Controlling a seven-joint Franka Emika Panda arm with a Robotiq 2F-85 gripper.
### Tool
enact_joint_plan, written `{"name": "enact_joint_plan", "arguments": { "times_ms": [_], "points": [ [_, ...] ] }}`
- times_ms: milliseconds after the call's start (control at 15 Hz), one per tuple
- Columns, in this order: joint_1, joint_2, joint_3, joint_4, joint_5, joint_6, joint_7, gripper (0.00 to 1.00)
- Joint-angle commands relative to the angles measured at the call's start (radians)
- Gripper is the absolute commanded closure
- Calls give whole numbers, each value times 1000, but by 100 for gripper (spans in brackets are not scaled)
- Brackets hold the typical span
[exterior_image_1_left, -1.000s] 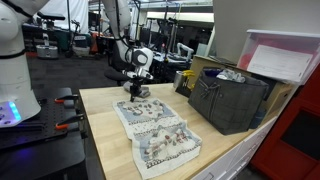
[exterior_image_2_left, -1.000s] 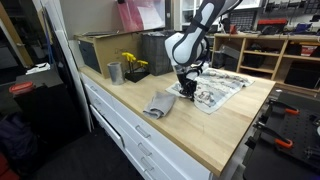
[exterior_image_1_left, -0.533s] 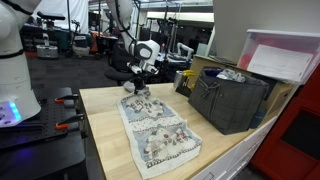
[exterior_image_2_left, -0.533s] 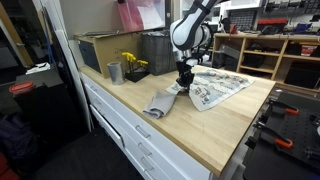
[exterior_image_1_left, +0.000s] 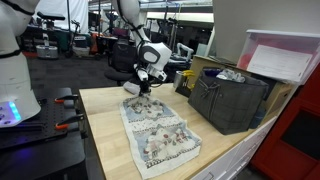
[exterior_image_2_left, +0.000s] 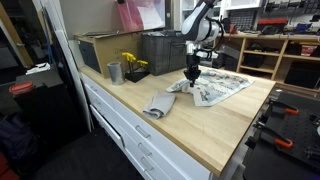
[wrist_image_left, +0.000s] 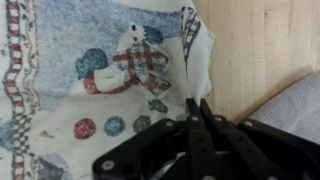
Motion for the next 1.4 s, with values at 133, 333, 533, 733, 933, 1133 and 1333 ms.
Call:
{"name": "enact_joint_plan", "arguments": {
  "times_ms": [133, 333, 533, 733, 933, 1133, 1333],
  "points": [
    [-111, -47, -10, -58, 86, -62, -115, 99],
    [-148, -59, -30, -90, 109, -66, -134, 99],
    [-169, -70, -63, -123, 115, -53, -118, 99],
    [-168, -88, -110, -149, 92, -29, -84, 99],
    [-149, -111, -173, -158, 36, -14, -22, 99],
    [-131, -137, -228, -155, -43, -19, 61, 99],
    [-95, -157, -291, -144, -175, -31, 186, 99]
  ]
}}
